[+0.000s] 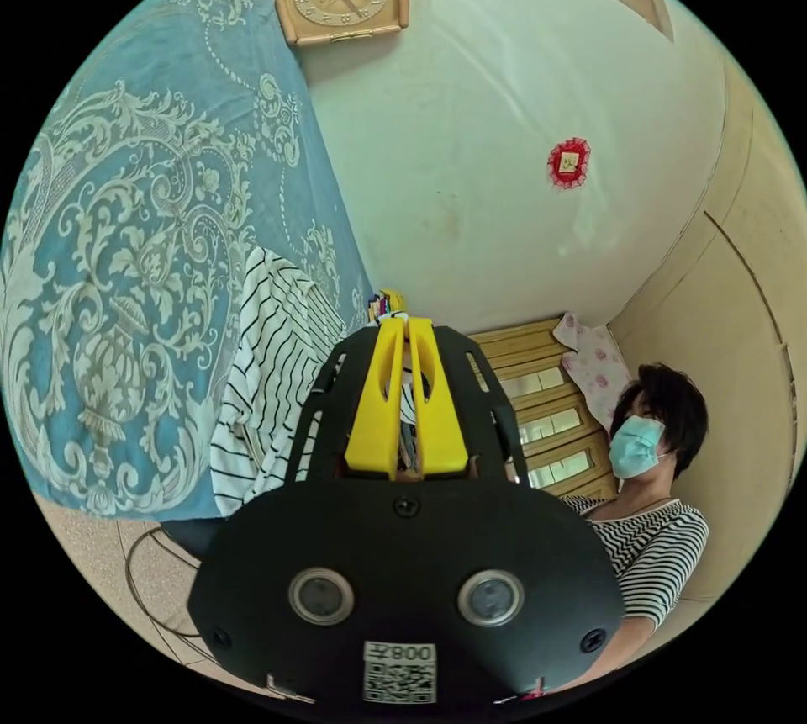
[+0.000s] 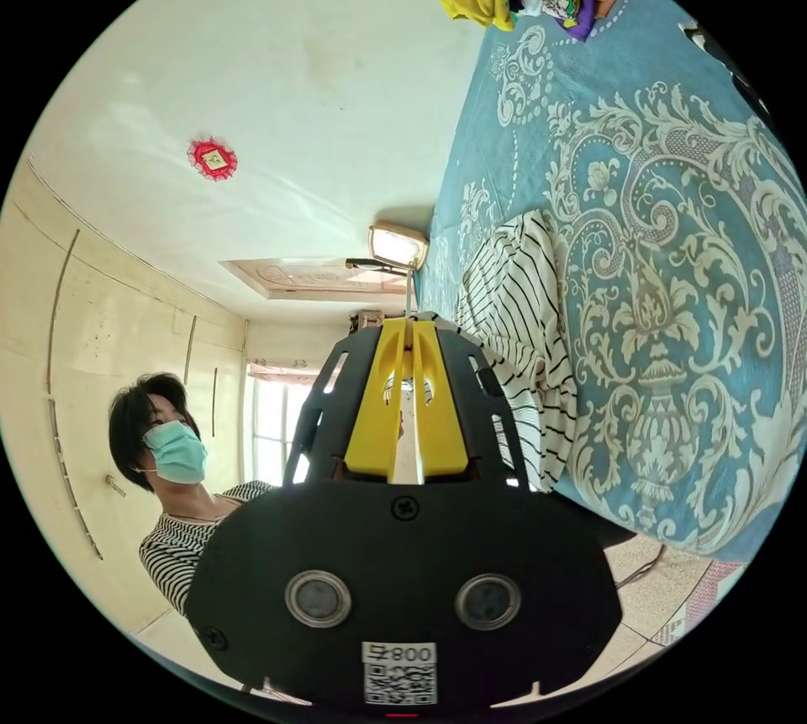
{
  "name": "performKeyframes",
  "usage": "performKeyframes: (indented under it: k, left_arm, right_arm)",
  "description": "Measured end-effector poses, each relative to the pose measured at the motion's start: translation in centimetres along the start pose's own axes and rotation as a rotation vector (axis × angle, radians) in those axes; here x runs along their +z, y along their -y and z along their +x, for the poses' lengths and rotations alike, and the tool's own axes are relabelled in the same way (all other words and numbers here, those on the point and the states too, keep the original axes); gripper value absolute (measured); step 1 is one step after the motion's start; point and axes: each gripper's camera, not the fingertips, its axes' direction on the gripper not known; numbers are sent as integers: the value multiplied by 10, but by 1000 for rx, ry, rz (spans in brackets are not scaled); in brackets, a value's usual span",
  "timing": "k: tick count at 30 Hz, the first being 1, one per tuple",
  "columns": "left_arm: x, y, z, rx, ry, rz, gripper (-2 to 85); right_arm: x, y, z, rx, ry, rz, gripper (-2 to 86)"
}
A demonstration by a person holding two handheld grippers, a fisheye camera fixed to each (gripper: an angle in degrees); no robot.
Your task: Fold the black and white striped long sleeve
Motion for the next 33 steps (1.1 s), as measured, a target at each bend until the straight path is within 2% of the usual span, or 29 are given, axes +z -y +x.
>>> performKeyframes:
  k: [14, 23, 33]
  left_arm:
    - [92, 147, -90, -72, 130, -30, 7]
    - [140, 210, -133, -99, 188, -47, 8]
    - [184, 257, -157, -80, 198, -43, 8]
  right_arm:
    - [-15, 155, 138, 141, -62, 38, 8]
    - [-25, 217, 215, 197, -97, 39, 8]
    - [-35, 261, 263, 186, -117, 31, 8]
